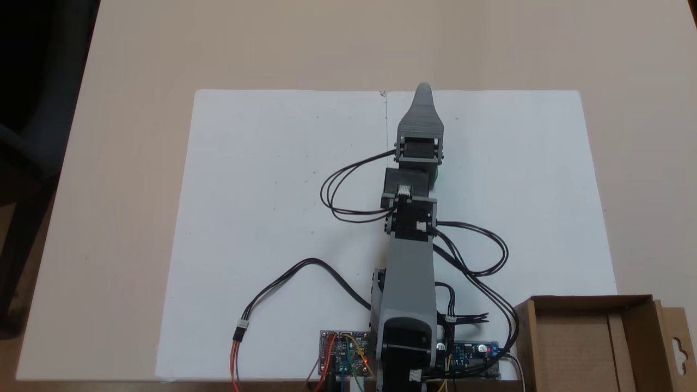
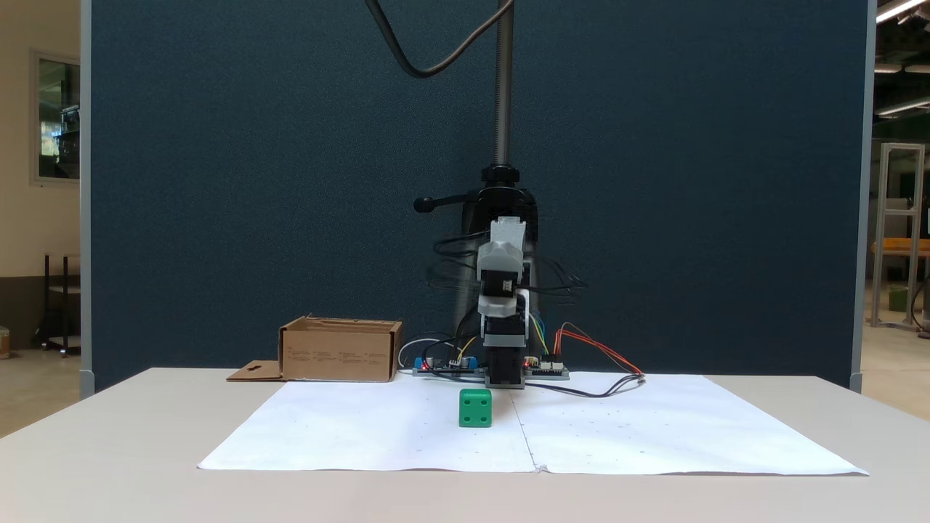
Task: Grasp a green dice and put it in the bin.
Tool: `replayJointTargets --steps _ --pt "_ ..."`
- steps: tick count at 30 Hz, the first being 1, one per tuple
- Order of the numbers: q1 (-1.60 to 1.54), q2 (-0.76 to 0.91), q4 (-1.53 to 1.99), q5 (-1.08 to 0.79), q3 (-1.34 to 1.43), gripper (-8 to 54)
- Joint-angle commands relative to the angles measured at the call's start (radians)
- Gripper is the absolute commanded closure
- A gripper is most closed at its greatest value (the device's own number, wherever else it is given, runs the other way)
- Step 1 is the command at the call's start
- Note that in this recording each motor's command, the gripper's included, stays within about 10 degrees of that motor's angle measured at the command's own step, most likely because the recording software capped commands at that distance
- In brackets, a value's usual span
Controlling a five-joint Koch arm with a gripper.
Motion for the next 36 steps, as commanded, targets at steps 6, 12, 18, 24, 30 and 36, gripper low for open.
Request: replayJointTargets --steps 6,12,18,24,30,36 --pt "0.012 0.109 0.461 -0.058 -0.386 1.4" --pt "0.009 0.104 0.905 0.054 -0.691 1.6" --pt "0.018 0.034 1.319 0.121 -0.882 1.5" --pt "0.017 -0.112 1.682 0.127 -0.953 1.6" --pt "0.023 -0.233 1.989 0.149 -0.982 1.7" --pt "0.023 -0.319 2.062 0.152 -1.074 1.9"
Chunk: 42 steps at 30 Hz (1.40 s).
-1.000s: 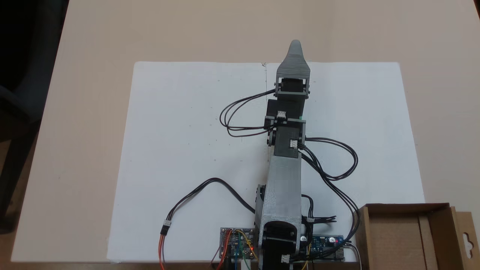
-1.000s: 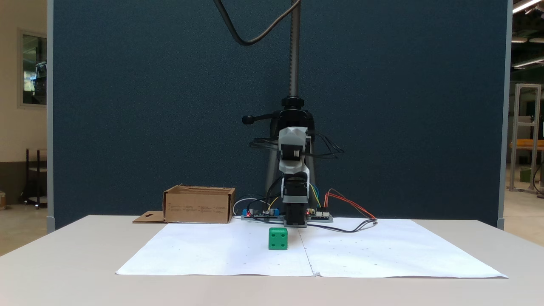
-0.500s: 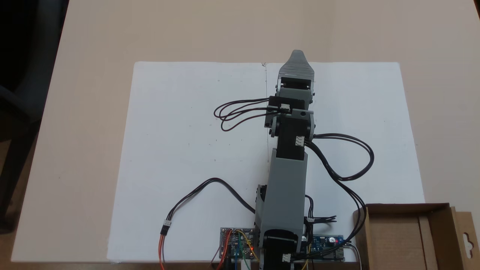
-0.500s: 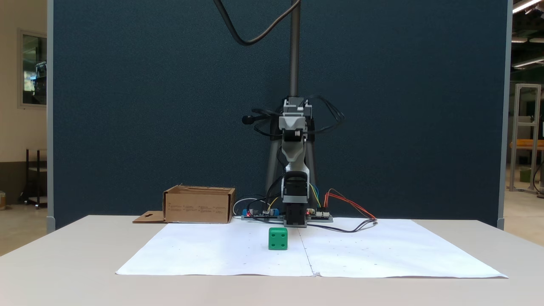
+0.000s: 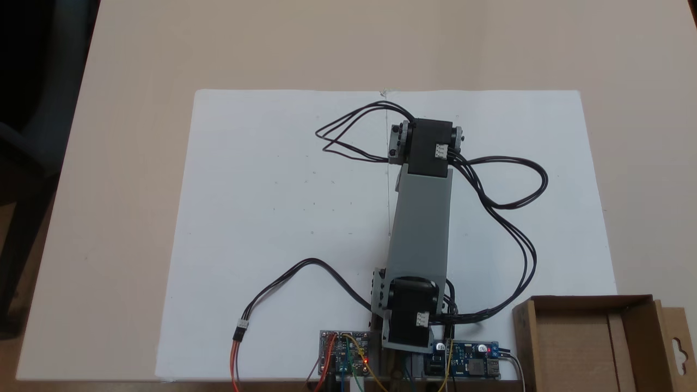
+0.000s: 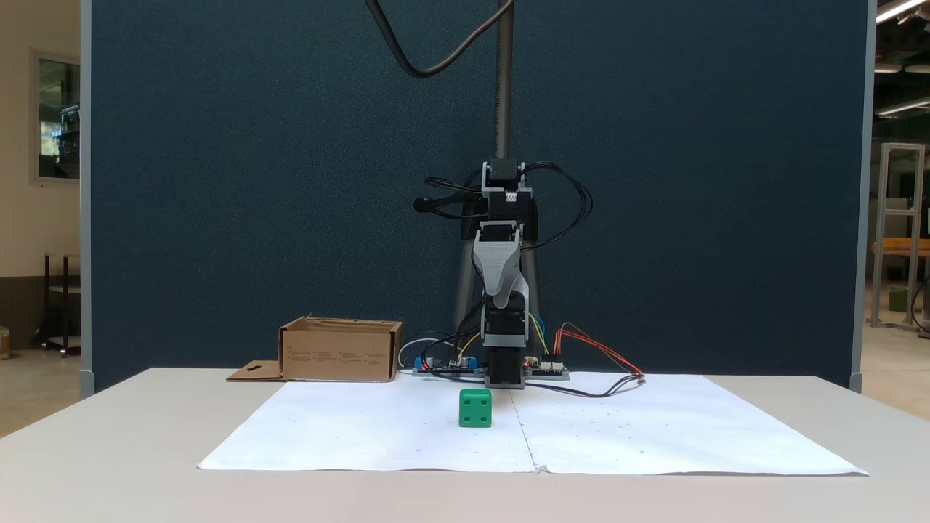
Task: Grasp a green dice and put it in the bin.
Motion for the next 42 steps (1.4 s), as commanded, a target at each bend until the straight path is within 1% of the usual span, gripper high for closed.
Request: replayJointTargets --steps 1,5,13,19,32,42 --pt "0.012 -0.009 0.055 0.052 -0.086 1.9" --pt "0.012 -0.061 0.055 0.041 -0.104 2.4" --pt "0.075 -0.126 0.051 -0.212 -0.104 2.2" --pt "0.14 -0.166 0.052 -0.339 -0.129 1.9" --pt "0.155 -0.193 0.0 -0.339 -0.129 2.0" --pt "0.153 -0.29 -0.084 -0.327 -0.127 2.1"
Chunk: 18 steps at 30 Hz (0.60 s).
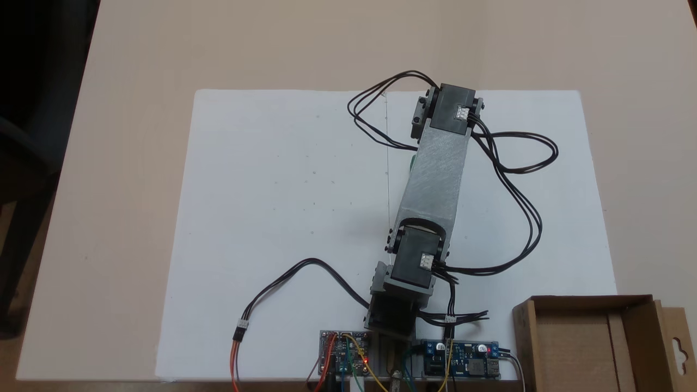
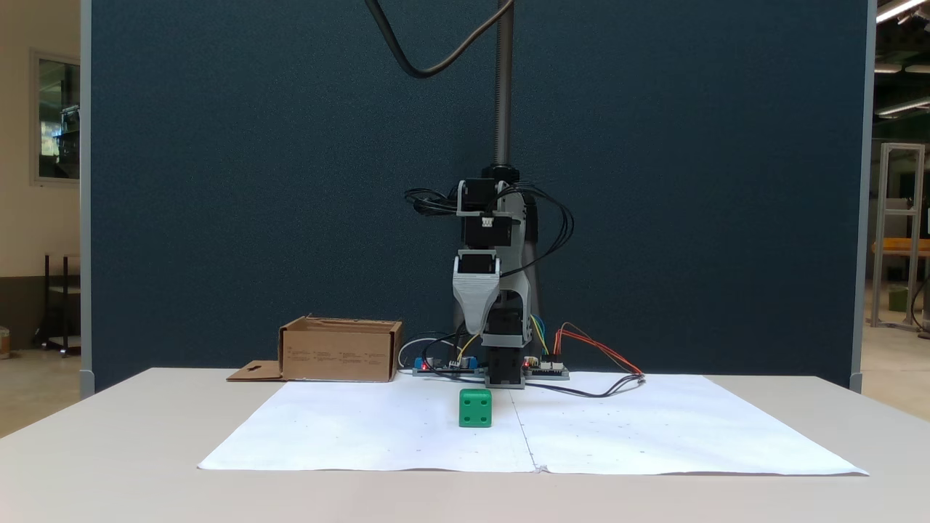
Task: Grasp a green dice and put it in the bin.
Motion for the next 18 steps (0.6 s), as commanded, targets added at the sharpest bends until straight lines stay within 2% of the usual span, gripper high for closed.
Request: replayJointTargets --steps 1,18 --pt "0.005 -0.006 -0.025 -0.061 -0.074 2.1" --pt "0.005 -0.081 -0.135 -0.032 -0.021 2.2"
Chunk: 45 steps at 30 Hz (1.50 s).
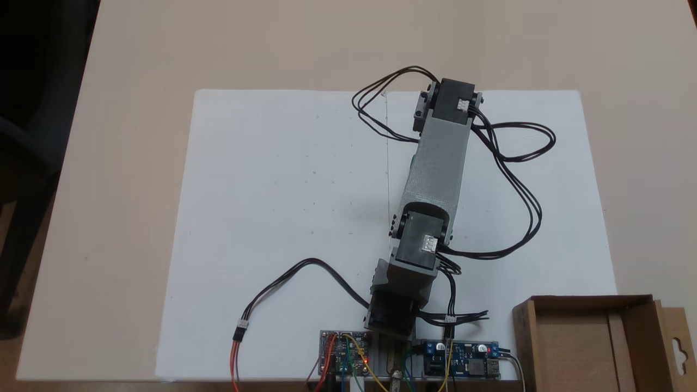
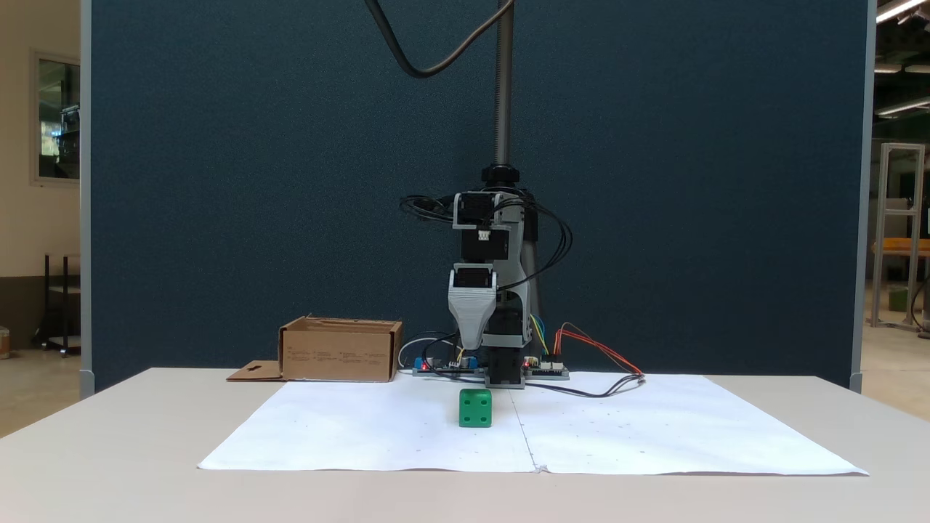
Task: Grasp a green dice and put it in the bin.
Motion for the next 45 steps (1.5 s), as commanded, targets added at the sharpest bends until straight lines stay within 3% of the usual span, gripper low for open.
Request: replayJointTargets --steps 1,45 --pt "0.005 0.012 -0.032 -0.028 -0.008 2.2" --pt "-0.006 -0.098 -0.431 0.101 0.325 4.1"
